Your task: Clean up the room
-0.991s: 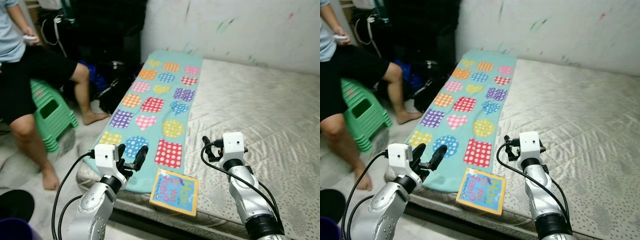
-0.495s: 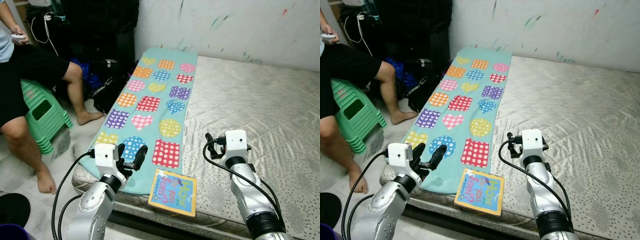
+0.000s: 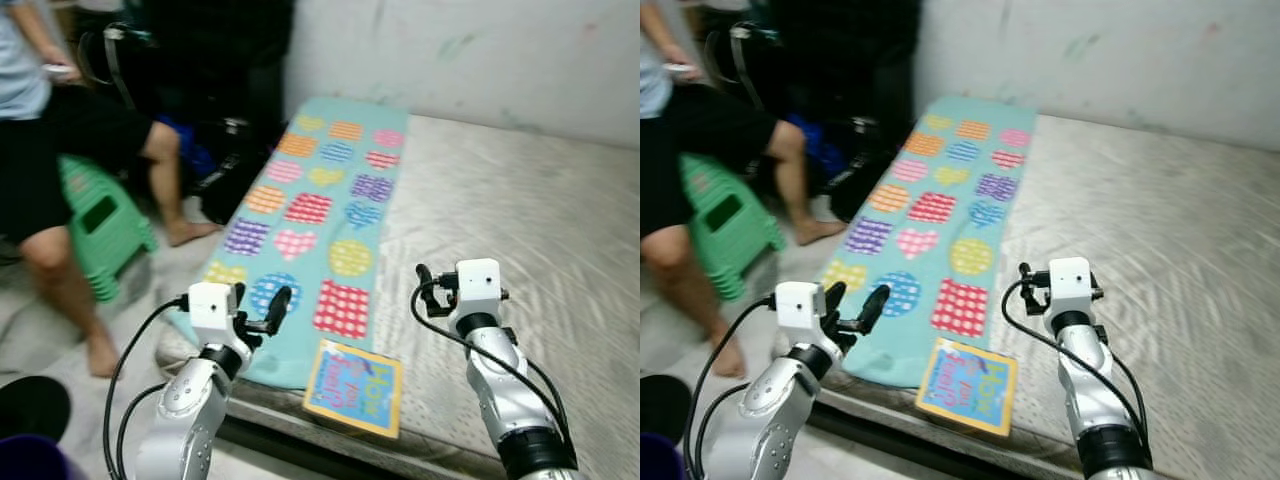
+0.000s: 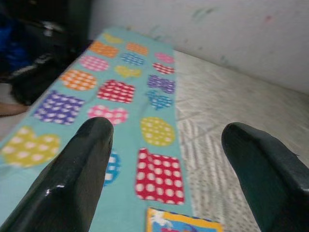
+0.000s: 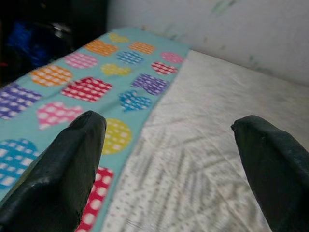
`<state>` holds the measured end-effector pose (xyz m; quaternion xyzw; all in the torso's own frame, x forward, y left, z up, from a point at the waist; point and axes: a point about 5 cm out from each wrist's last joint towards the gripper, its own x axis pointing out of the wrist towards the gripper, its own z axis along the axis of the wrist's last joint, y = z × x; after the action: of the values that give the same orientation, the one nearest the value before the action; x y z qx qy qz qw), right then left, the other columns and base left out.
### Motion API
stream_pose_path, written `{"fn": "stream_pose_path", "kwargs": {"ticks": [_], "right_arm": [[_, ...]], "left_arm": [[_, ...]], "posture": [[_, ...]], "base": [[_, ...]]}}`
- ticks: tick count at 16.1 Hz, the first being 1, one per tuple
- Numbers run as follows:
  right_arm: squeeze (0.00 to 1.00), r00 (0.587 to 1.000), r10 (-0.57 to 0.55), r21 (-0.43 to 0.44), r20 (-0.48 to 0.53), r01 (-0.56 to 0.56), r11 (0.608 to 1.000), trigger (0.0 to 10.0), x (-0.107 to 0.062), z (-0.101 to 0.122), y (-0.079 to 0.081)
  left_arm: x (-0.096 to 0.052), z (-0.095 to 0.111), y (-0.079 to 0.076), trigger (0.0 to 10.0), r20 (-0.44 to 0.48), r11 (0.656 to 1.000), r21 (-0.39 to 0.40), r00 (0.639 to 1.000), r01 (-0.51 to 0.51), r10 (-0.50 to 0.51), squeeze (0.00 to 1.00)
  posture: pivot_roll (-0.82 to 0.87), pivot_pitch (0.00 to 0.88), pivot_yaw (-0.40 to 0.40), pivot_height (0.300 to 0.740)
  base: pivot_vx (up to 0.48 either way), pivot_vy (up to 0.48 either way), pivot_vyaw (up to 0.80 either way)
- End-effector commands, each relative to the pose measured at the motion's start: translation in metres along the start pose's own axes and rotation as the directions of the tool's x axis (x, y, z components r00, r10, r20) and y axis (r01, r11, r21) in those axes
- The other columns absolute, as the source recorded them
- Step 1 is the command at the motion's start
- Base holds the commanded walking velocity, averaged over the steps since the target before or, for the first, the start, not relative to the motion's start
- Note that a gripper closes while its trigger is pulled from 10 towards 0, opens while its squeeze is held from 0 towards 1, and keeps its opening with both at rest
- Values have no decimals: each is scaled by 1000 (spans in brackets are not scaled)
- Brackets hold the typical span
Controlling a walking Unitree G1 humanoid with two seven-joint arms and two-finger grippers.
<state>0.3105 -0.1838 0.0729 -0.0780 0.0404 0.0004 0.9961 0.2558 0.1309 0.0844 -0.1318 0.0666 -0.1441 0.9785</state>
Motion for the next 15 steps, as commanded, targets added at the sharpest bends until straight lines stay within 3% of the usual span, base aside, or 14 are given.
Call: {"fn": "stream_pose_path", "kwargs": {"ticks": [1,8,12,15], "right_arm": [[0,1000,-3,2,8,3,1000,10000,-2,1,-1],[0,998,-55,-6,-28,55,998,10000,-21,-9,-21],[0,999,-43,18,-32,43,999,10000,-28,-8,-14],[0,1000,11,59,-21,-9,998,10000,-37,-4,-11]], "left_arm": [[-1,-1,4,10000,-4,1000,15,1000,-18,18,0],[-4,-2,9,10000,-1,999,15,999,-52,52,0],[-3,-3,9,10000,2,998,22,998,-66,66,0],[-14,-2,27,10000,11,985,42,986,-166,166,0]], "posture": [[-93,0,14,740],[-102,0,17,740],[-108,0,26,740],[-111,0,30,740]], "base": [[0,0,-800],[0,0,-800],[0,0,-800],[0,0,-800]]}}
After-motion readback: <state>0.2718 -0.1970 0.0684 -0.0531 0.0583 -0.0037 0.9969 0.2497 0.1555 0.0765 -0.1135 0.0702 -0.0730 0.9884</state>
